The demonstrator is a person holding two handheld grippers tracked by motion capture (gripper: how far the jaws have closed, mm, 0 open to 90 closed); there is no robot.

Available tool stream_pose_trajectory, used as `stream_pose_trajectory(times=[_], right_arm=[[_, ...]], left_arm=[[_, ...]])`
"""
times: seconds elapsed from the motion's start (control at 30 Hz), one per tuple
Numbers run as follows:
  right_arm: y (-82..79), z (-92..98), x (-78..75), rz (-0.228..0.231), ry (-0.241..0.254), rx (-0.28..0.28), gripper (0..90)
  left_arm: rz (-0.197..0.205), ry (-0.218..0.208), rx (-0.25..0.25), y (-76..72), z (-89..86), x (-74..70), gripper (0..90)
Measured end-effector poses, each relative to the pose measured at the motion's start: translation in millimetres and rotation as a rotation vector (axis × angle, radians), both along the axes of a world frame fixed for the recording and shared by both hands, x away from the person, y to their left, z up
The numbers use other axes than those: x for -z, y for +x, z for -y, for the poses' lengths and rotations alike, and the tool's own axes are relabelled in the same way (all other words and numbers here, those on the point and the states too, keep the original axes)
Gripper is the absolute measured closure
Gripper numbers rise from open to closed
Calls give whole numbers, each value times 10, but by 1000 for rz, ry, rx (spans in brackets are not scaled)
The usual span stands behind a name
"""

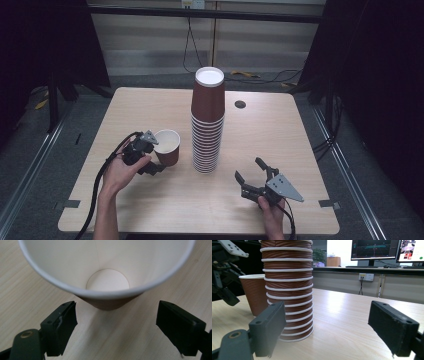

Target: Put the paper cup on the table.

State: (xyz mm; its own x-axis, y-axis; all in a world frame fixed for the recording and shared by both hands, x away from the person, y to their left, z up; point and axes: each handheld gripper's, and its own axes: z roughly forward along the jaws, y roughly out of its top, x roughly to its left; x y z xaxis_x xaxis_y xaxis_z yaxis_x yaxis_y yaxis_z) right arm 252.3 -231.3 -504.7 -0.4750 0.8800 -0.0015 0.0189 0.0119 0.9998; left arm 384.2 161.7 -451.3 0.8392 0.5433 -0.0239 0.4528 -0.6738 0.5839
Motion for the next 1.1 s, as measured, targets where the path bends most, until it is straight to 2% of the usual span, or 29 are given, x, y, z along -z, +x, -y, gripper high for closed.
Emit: stream_pose_trajectory(times=[0.07,0.1,0.2,0.33,0.37,0.43,0.5,0.6,0.67,0.73,0.87,0.97,1.03,1.1], right_arm=[[0,0,0,0,0,0,141],[0,0,0,0,0,0,140],[0,0,0,0,0,0,140],[0,0,0,0,0,0,140],[0,0,0,0,0,0,140],[0,0,0,0,0,0,139],[0,0,0,0,0,0,139],[0,0,0,0,0,0,139],[0,0,0,0,0,0,140],[0,0,0,0,0,0,140],[0,0,0,0,0,0,140],[0,0,0,0,0,0,139],[0,0,0,0,0,0,140],[-1,0,0,0,0,0,139]], left_arm=[[25,-54,-21,-69,-31,22,166],[29,-70,-22,-95,-44,35,166],[55,-76,-47,-157,-85,70,173],[81,-162,-55,-245,-145,105,172],[100,-161,-67,-268,-154,103,172],[136,-201,-92,-325,-159,128,162],[155,-240,-88,-393,-148,165,159],[166,-282,-93,-492,-136,234,160],[174,-278,-91,-544,-106,263,159],[201,-282,-90,-599,-87,287,158],[223,-344,-120,-682,-100,350,156],[259,-369,-132,-741,-96,364,155],[265,-426,-129,-778,-99,369,155],[275,-487,-149,-825,-87,378,156]])
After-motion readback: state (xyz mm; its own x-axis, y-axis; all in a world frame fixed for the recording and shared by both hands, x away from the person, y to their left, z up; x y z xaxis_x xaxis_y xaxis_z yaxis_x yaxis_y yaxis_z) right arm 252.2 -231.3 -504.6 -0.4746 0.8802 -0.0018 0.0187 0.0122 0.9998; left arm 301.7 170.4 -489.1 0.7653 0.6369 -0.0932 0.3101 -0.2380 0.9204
